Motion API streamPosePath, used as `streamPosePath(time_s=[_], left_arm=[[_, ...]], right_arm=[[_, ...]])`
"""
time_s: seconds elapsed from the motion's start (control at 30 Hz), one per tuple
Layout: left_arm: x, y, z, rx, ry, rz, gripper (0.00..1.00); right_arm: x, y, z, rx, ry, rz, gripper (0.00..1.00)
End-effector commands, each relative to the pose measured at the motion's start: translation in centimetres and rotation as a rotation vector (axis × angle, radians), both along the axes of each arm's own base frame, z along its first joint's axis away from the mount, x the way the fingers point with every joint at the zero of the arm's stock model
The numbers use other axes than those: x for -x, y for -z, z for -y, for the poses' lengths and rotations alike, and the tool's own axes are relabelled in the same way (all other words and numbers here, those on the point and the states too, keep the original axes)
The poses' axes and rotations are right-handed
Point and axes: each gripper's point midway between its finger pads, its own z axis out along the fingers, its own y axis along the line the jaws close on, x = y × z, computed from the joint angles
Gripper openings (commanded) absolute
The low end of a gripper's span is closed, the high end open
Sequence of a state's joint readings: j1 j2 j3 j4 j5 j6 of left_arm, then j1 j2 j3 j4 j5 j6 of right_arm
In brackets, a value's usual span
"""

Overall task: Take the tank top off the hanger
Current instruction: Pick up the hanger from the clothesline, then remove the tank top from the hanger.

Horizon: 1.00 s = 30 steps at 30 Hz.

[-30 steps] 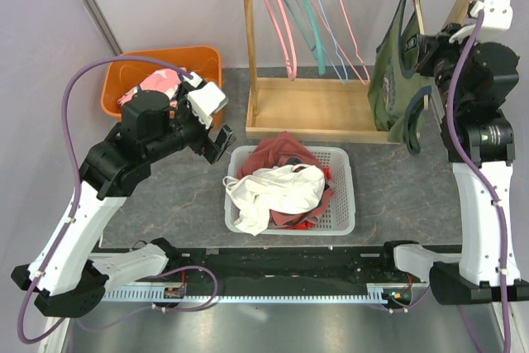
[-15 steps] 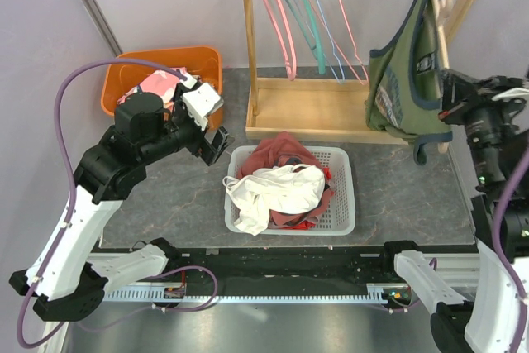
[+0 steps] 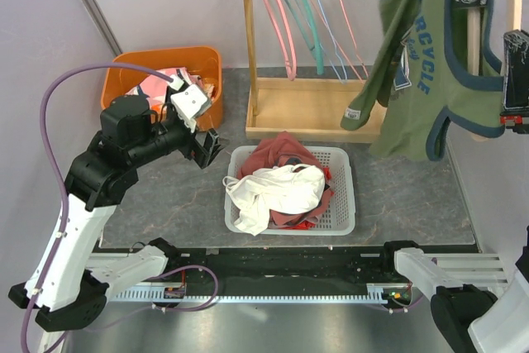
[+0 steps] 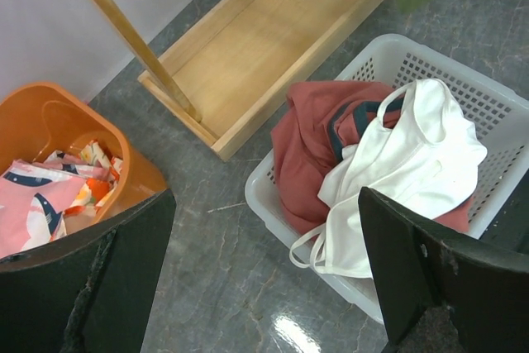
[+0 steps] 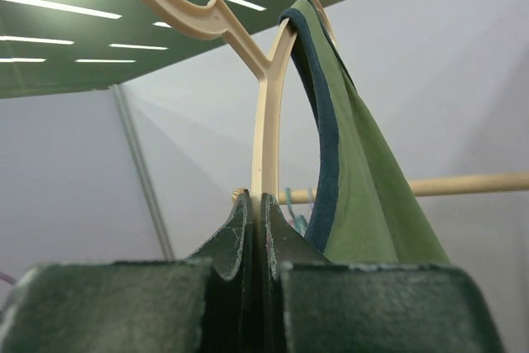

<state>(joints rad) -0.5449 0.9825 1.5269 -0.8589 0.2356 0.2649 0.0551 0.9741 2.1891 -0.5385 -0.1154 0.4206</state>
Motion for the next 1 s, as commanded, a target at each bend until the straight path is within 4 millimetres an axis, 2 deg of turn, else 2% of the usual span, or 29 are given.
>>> streamPosePath(time_s=[0.0, 0.17, 0.27, 0.4, 0.43, 0.47, 0.5, 0.6, 0.7, 0.8, 0.97], left_arm=[[1.3, -0.2, 0.3, 0.054, 0.045, -0.03, 0.99], [2.2, -0.3, 0.5, 0.07, 0.093, -0.046, 0.99], [2.6, -0.4, 0.6, 0.077, 0.108, -0.049, 0.99], [2.9, -0.6, 0.6, 0.089, 0.119, -0.051, 0.99], [2.9, -0.7, 0.6, 0.092, 0.12, -0.051, 0.99], [2.9, -0.7, 0.5, 0.092, 0.117, -0.051, 0.99], [2.9, -0.7, 0.5, 0.096, 0.121, -0.052, 0.99], [3.0, -0.9, 0.4, 0.102, 0.121, -0.053, 0.99], [3.2, -1.1, 0.3, 0.11, 0.122, -0.055, 0.99], [3.4, -1.1, 0.3, 0.113, 0.125, -0.053, 0.99], [3.4, -1.0, 0.3, 0.118, 0.128, -0.061, 0.99]], right_arm=[[-0.4, -2.8, -3.9, 0.018, -0.248, 0.076, 0.0], [1.0, -4.1, -6.5, 0.029, -0.451, 0.127, 0.0], [2.5, -5.1, -7.7, 0.057, -0.544, 0.177, 0.0], [5.8, -7.3, -7.9, 0.051, -0.607, 0.284, 0.0], [7.4, -7.9, -7.9, 0.063, -0.615, 0.324, 0.0], [7.2, -8.1, -8.0, 0.062, -0.628, 0.326, 0.0], [8.2, -8.6, -8.1, 0.063, -0.647, 0.362, 0.0], [9.3, -9.1, -8.1, 0.063, -0.668, 0.402, 0.0], [8.5, -8.6, -8.5, 0.069, -0.696, 0.367, 0.0], [6.7, -7.2, -8.9, 0.083, -0.695, 0.3, 0.0], [2.2, -3.5, -9.2, 0.1, -0.645, 0.14, 0.0]])
